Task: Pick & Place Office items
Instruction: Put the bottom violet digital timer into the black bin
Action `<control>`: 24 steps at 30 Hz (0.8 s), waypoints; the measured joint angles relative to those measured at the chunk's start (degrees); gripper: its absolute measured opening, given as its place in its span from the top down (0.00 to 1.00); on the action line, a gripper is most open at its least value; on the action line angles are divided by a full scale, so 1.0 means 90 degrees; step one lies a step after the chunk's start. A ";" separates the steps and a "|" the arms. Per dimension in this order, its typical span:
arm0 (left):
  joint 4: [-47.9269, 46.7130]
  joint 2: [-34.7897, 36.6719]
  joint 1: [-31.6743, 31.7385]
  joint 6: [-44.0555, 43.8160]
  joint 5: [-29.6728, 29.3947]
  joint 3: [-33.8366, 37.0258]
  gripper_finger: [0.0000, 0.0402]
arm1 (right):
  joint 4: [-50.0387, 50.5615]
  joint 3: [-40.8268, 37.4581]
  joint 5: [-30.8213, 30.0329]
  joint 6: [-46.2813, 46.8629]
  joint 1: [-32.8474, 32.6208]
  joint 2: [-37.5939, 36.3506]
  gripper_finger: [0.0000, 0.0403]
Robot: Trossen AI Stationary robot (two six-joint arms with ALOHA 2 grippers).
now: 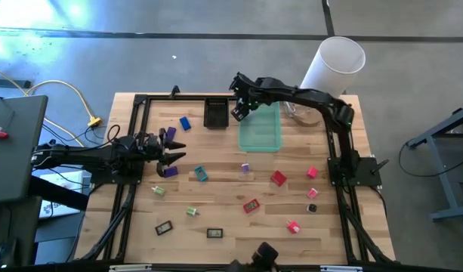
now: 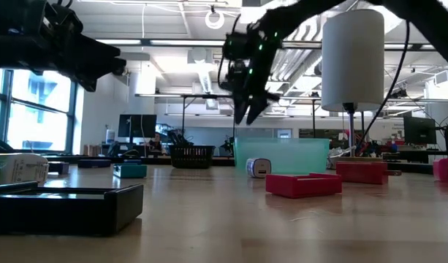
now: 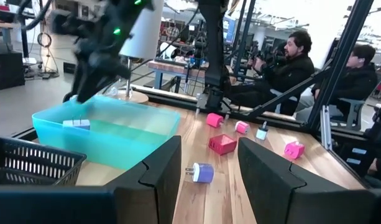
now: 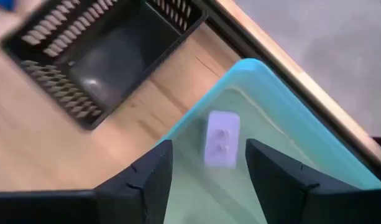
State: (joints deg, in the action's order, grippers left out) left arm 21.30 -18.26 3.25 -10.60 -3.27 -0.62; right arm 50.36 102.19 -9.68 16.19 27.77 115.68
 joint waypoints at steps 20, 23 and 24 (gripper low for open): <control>0.0112 0.0000 0.0000 -0.0062 0.0000 0.0000 0.62 | 0.2657 -0.0002 -0.1002 0.0259 -0.1971 -0.1328 0.57; 0.0112 0.0000 0.0000 -0.0060 0.0000 0.0000 0.62 | 0.3437 -0.0002 -0.1399 0.0610 -0.2284 -0.1323 0.61; 0.0112 0.0000 0.0000 -0.0060 0.0000 0.0000 0.62 | 0.3653 -0.0002 -0.1534 0.0754 -0.2382 -0.1323 0.62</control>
State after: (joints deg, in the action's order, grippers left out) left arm 22.31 -18.26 3.25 -11.14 -3.27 -0.62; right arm 83.23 102.17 -23.49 22.97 6.33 103.77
